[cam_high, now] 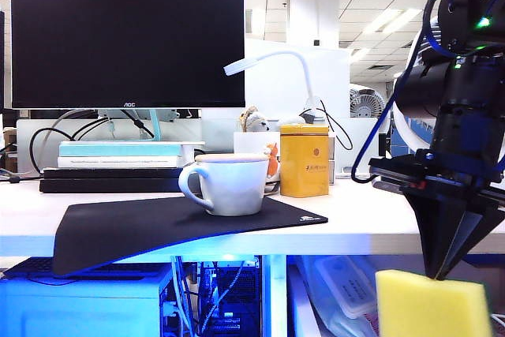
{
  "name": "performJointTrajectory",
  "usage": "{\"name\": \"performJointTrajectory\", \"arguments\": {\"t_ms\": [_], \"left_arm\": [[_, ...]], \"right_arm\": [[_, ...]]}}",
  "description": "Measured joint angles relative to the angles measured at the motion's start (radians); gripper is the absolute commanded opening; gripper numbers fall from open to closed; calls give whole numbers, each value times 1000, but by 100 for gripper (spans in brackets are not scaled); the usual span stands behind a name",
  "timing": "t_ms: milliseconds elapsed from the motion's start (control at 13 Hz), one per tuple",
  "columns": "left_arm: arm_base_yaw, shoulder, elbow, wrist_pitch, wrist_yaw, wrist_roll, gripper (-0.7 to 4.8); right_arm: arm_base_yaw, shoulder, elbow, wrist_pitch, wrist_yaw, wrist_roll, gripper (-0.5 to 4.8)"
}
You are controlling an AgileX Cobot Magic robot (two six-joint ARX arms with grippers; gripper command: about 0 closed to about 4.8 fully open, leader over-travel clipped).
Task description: Open the drawer, place the cleaning sponge inside, then close the drawer.
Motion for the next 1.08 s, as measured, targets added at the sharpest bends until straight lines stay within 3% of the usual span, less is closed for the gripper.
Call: {"name": "performJointTrajectory", "arguments": {"t_ms": [77,231,308,386,463,617,694,1080], "left_arm": [[0,0,0,0,0,0,-6],[0,0,0,0,0,0,-6],[0,0,0,0,0,0,-6],[0,0,0,0,0,0,-6],[0,0,0,0,0,0,-6],[0,0,0,-6,0,0,-6],[0,0,0,-12,0,0,-6],[0,0,0,-13,0,0,-6]], "right_arm": [[0,0,0,0,0,4,479],[0,0,3,-1,8,24,479],[0,0,3,-2,16,30,94],[0,0,3,-2,17,32,30],[0,0,4,-15,-1,22,30],[0,0,4,-20,-8,19,198],[0,0,4,-21,-9,15,-17],[15,-42,18,-137,-87,0,-1]]}}
